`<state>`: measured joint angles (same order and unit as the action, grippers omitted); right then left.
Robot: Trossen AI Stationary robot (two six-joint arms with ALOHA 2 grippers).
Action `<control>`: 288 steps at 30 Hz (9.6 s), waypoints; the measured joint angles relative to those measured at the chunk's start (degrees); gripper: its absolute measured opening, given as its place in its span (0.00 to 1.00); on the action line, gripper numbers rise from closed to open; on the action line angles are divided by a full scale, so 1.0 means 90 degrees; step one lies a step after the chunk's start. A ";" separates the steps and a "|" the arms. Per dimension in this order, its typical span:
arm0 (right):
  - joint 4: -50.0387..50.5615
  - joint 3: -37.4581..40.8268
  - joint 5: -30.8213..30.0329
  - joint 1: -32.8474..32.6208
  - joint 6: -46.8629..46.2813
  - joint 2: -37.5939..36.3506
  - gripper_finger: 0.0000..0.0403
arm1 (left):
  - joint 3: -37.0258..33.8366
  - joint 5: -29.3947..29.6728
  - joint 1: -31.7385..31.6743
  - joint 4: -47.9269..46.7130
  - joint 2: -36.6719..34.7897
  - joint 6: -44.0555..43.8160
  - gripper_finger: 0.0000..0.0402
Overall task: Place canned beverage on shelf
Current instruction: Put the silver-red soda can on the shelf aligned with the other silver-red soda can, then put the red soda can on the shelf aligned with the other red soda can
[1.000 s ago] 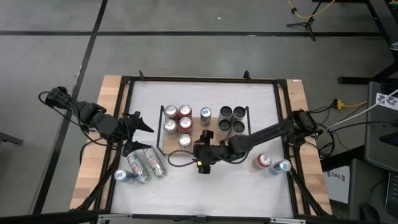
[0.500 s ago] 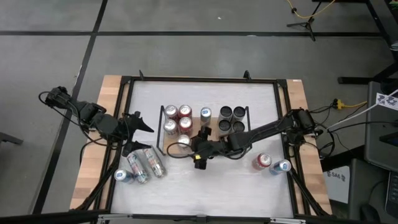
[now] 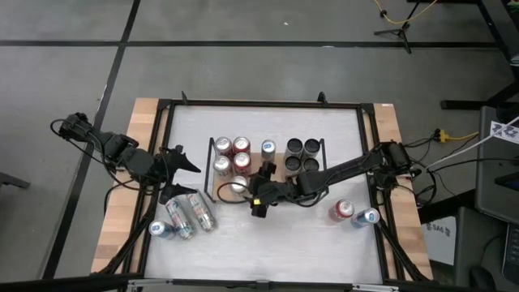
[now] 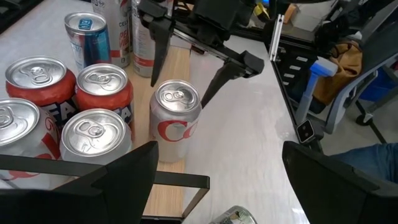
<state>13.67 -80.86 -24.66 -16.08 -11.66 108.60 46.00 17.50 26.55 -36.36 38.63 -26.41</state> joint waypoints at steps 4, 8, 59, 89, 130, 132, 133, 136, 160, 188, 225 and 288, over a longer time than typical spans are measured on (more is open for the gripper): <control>0.0054 -0.0002 0.0161 -0.0093 -0.0065 -0.0019 0.87 | 0.0000 0.0000 0.0000 0.0000 0.0000 0.0000 0.84; 0.0441 -0.0002 0.0111 -0.0144 -0.0265 -0.0020 0.87 | 0.0000 0.0000 -0.0001 0.0000 -0.0001 0.0000 0.84; -0.0298 -0.0015 0.0822 -0.0031 -0.0510 0.0558 0.39 | 0.0000 -0.0002 -0.0002 -0.0003 0.0000 0.0002 0.84; 0.0223 -0.0515 -0.0009 0.0207 0.0001 0.0668 0.39 | 0.0000 -0.0002 0.0000 -0.0002 -0.0002 0.0005 0.84; -0.1584 -0.0515 0.0698 0.0336 0.0362 0.0990 0.39 | 0.0000 -0.0002 0.0002 0.0000 -0.0002 0.0000 0.84; -0.1528 -0.0515 0.0688 0.0331 0.0362 0.0988 0.39 | 0.0000 -0.0011 0.0002 0.0000 -0.0002 0.0000 0.84; -0.1525 -0.0515 0.0661 0.0331 0.0362 0.0987 0.39 | 0.0000 -0.0019 0.0002 0.0000 -0.0002 0.0000 0.84; -0.1477 -0.0515 0.0621 0.0331 0.0362 0.0964 0.39 | 0.0000 -0.0034 0.0002 0.0000 -0.0001 0.0002 0.84; -0.0984 -0.0515 0.1324 0.0326 0.0330 0.0292 0.39 | 0.0000 -0.0221 0.0002 -0.2074 0.0000 -0.1179 0.84; 0.4283 -0.0517 0.3850 -0.0546 -0.3355 -0.3242 0.39 | 0.0000 0.0155 0.0010 -0.1994 0.0545 -0.1181 0.84; 0.4352 -0.0515 0.3054 -0.0917 -0.4463 -0.3113 0.42 | 0.0000 -0.0562 0.0010 -0.1073 0.0539 -0.2049 0.84; 0.7649 -0.0406 0.2801 -0.2253 -0.4696 -0.2424 0.76 | -0.0002 -0.0549 0.0010 -0.1003 0.0539 -0.2055 0.84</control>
<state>82.51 -84.51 0.56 -36.36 -53.93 86.78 45.98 12.56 26.63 -45.39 43.48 -44.91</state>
